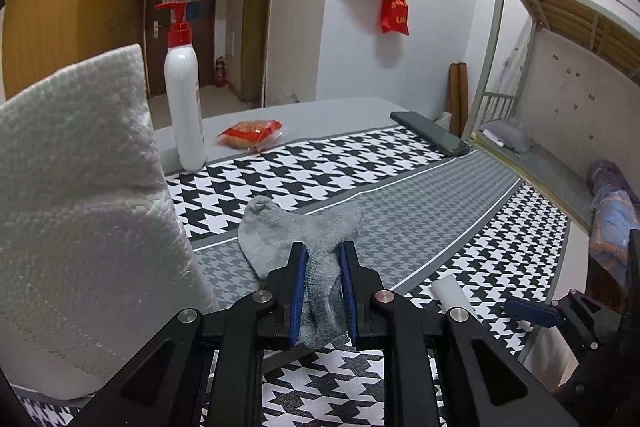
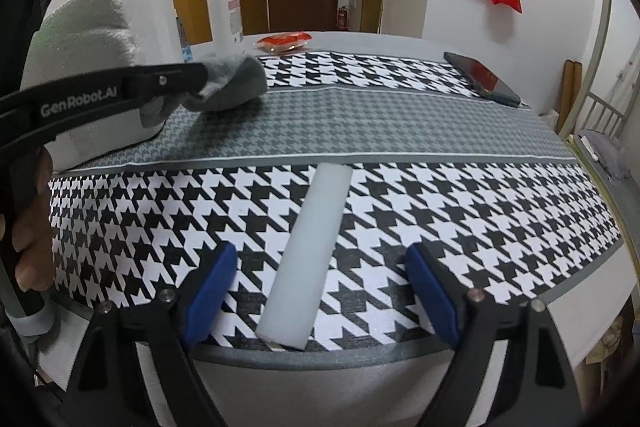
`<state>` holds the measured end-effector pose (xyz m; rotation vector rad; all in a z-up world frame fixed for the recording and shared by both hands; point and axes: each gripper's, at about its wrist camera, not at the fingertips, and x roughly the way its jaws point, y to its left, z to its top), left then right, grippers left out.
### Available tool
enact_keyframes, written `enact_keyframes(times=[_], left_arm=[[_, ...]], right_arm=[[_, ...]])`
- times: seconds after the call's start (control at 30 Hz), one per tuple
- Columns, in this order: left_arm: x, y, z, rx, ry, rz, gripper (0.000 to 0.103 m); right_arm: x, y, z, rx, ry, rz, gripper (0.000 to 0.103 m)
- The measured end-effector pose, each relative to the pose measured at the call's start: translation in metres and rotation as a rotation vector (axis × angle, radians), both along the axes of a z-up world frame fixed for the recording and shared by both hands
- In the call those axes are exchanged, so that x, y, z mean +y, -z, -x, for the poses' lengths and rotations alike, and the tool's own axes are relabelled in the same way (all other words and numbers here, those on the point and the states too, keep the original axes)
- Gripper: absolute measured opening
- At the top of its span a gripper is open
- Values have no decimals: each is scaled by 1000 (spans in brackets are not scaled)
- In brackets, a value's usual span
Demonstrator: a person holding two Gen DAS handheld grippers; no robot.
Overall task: Organize soft objects
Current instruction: 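Grasp the white foam roll with the right gripper while the left holds the sock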
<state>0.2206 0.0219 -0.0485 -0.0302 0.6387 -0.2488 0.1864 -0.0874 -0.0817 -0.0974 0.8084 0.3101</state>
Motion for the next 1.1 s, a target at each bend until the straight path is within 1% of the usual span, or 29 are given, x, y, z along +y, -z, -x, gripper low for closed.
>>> enact_keyframes(times=[0.03, 0.07, 0.1, 0.13, 0.2, 0.27, 0.33, 0.37, 0.47, 0.57, 0.67, 0.77, 0.9, 1.1], left_arm=[[1, 0, 2, -3, 2, 2, 18], [2, -1, 3, -4, 3, 2, 18], [5, 0, 6, -6, 3, 4, 18], [6, 0, 7, -6, 4, 8, 18], [10, 0, 10, -4, 10, 21, 18], [12, -1, 14, -9, 22, 26, 18], [12, 0, 19, -19, 38, 26, 18], [12, -1, 21, -23, 46, 29, 18], [12, -2, 28, -29, 77, 43, 18], [12, -4, 36, -41, 107, 57, 18], [13, -8, 42, -59, 119, 59, 18], [17, -13, 50, -68, 128, 71, 18], [20, -19, 62, -96, 122, 62, 18], [23, -25, 72, -113, 112, 58, 18]], right_arm=[[2, -1, 3, -1, -15, -2, 72], [4, -3, 5, -1, -26, -2, 65], [6, -4, 7, -1, -34, -1, 54], [7, -4, 9, 0, -37, 2, 49], [7, -4, 11, 0, -29, 0, 48], [5, -4, 12, 3, -17, 0, 43], [3, -5, 13, 8, -7, -7, 32], [1, -5, 14, 12, -1, -14, 28], [-7, -6, 13, 31, 0, -67, 24], [-9, -6, 14, 40, 8, -87, 23], [-8, -9, 18, 39, -11, -116, 23], [-7, -16, 23, 15, -23, -126, 23], [-8, -26, 27, -11, -25, -138, 23], [-11, -39, 32, -48, -33, -144, 23]])
